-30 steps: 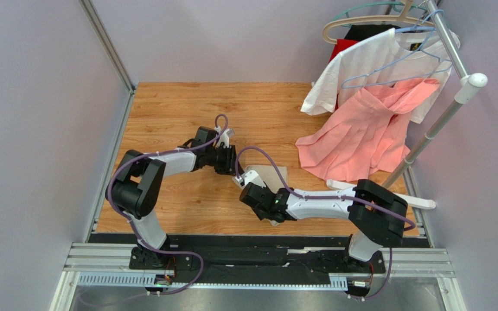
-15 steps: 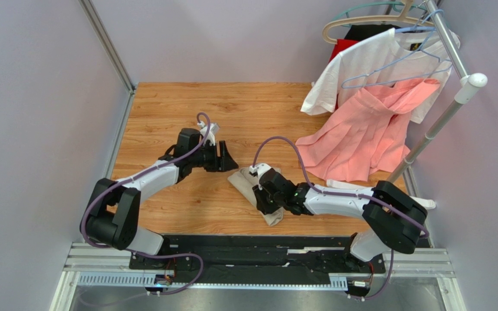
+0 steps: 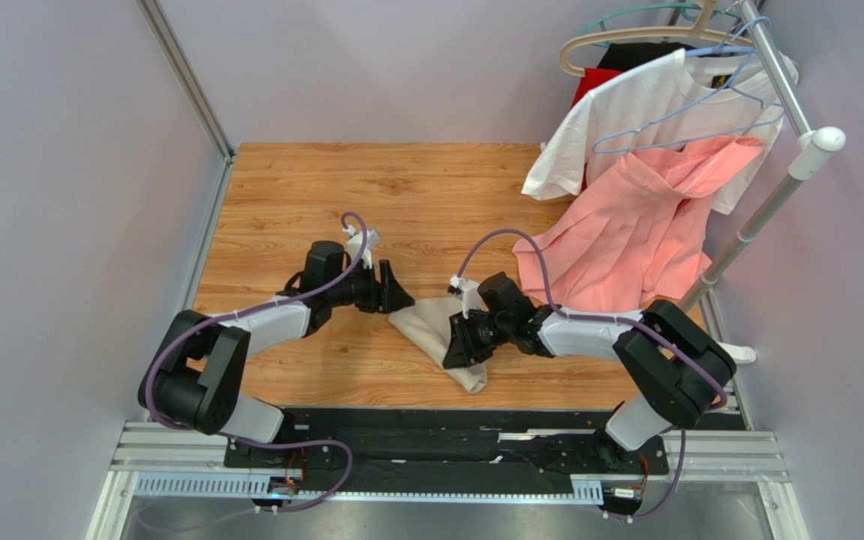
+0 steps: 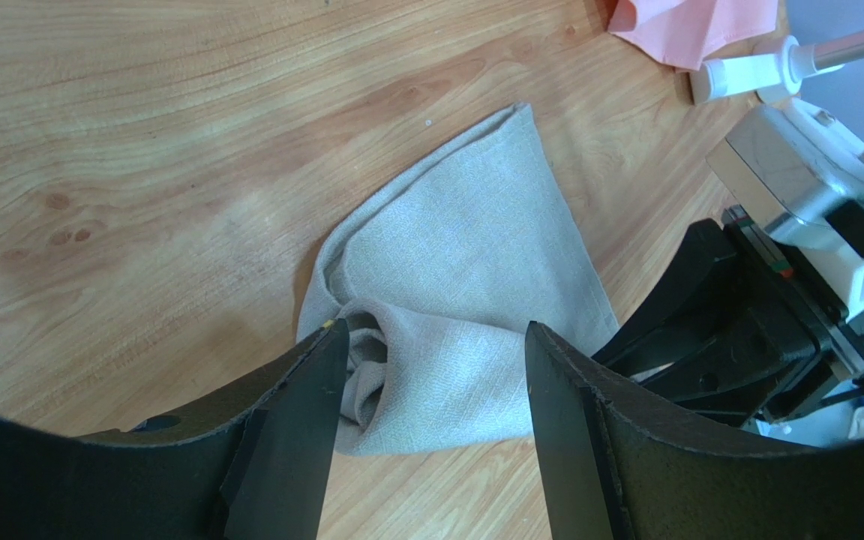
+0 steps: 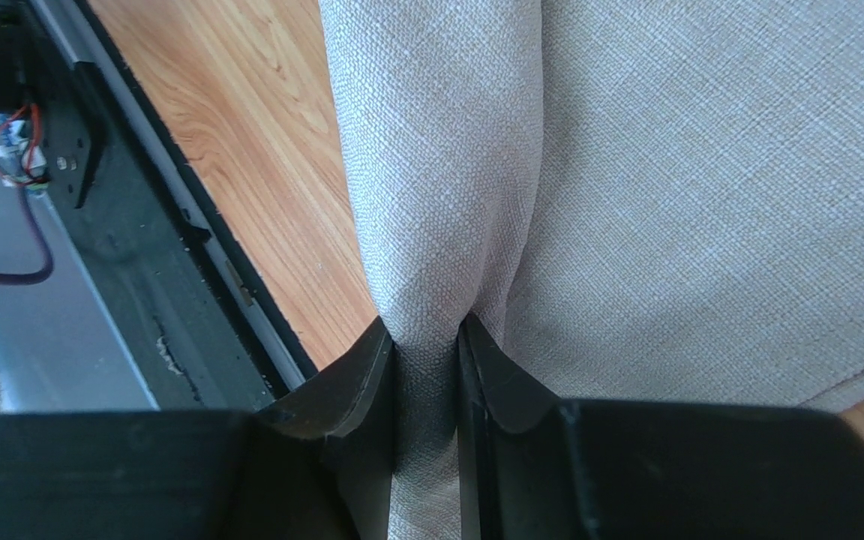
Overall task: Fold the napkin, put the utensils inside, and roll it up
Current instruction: Roll the napkin with the utensil
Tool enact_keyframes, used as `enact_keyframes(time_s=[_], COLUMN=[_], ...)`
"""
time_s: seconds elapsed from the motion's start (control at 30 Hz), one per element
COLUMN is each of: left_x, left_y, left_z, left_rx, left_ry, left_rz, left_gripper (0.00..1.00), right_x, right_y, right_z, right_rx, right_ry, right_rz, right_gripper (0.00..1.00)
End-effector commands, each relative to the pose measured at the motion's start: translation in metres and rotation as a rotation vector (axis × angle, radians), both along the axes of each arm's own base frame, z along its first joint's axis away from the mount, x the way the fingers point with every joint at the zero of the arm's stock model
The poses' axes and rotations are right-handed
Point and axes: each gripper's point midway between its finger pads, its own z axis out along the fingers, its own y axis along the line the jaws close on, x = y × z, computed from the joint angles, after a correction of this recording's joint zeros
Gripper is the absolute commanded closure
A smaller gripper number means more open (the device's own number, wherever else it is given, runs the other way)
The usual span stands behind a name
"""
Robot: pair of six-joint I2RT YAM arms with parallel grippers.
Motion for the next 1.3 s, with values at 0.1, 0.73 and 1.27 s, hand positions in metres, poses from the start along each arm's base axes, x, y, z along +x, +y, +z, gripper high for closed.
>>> enact_keyframes(time_s=[0.1,0.73,1.27], left_x=[0.001,0.000,0.008], left_y=[0.001,-0.001,0.009], left_z=[0.009,-0.017,-0.042], left_rx=[-0.023,-0.011,0.107], left_ry=[-0.079,-0.007,0.214], left_rz=[0.004,0.001,0.067], left_gripper=[0.34,0.71,1.00], right_x=[-0.012,-0.002,0.014], right_y=[-0.009,-0.014,-0.026], right_z=[-0.017,-0.025,0.000], right_rx=[0.026,0.033,-0.026], right_ry=[0.145,0.203,0.116], right_rz=[0.061,0.063,0.018], right_gripper=[0.87,0.88,0.48])
